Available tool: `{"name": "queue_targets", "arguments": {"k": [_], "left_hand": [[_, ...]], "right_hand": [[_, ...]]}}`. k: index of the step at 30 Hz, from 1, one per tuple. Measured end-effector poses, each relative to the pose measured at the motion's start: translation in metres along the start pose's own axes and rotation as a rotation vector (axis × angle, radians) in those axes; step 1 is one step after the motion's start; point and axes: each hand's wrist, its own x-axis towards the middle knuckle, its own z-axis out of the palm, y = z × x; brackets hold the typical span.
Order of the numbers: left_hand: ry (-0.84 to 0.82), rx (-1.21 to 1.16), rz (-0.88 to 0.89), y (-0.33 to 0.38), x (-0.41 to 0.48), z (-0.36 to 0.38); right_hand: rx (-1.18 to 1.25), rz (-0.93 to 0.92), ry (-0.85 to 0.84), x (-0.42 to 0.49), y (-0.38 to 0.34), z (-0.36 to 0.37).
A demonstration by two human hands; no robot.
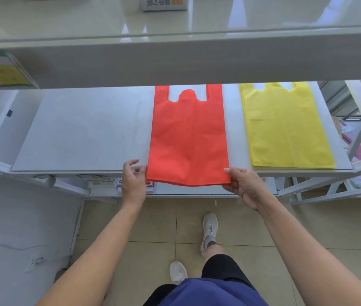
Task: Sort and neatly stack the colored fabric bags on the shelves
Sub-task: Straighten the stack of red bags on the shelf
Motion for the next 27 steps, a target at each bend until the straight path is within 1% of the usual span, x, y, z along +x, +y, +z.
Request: {"name": "queue_targets", "arguments": {"k": [1,2,3,4,7,9,12,15,17,19,21,24,25,27], "left_hand": [[-0.053,-0.177,-0.146,0.005,0.004,0.001],[-0.107,-0.296,-0.257,0.01,0.01,0.002],[-0.159,-0.342,-0.319,0.017,0.016,0.003],[-0.216,-0.331,-0.345,0.025,0.025,0.004],[-0.306,-0.215,-0.321,0.043,0.058,0.014],[-0.306,-0.119,-0.299,0.052,0.079,0.024],[-0.305,-0.046,-0.242,0.066,0.11,0.041],[-0.275,0.054,-0.091,0.089,0.144,0.054],[-0.251,0.064,-0.04,0.099,0.177,0.062],[-0.259,0.037,-0.042,0.105,0.207,0.069],[-0.364,0.09,-0.036,0.111,0.227,0.076],[-0.633,0.143,-0.069,0.119,0.232,0.079],[-0.706,0.138,-0.084,0.118,0.23,0.074],[-0.855,0.099,-0.082,0.111,0.231,0.062]], "right_hand": [[0.004,-0.012,0.006,0.003,-0.004,0.001],[0.002,-0.027,0.008,0.006,-0.009,0.003],[-0.012,-0.043,0.009,0.01,-0.015,0.006],[-0.037,-0.057,0.012,0.015,-0.022,0.009],[-0.168,-0.071,0.038,0.038,-0.04,0.02],[-0.26,-0.075,0.079,0.058,-0.048,0.026],[-0.411,-0.127,0.17,0.095,-0.064,0.031],[-0.555,-0.217,0.254,0.134,-0.094,0.037],[-0.623,-0.282,0.282,0.165,-0.117,0.042],[-0.663,-0.325,0.307,0.191,-0.138,0.045],[-0.731,-0.349,0.353,0.21,-0.152,0.045],[-0.815,-0.354,0.34,0.22,-0.159,0.048],[-0.776,-0.332,0.305,0.214,-0.16,0.047],[-0.611,-0.274,0.177,0.197,-0.156,0.04]]}}
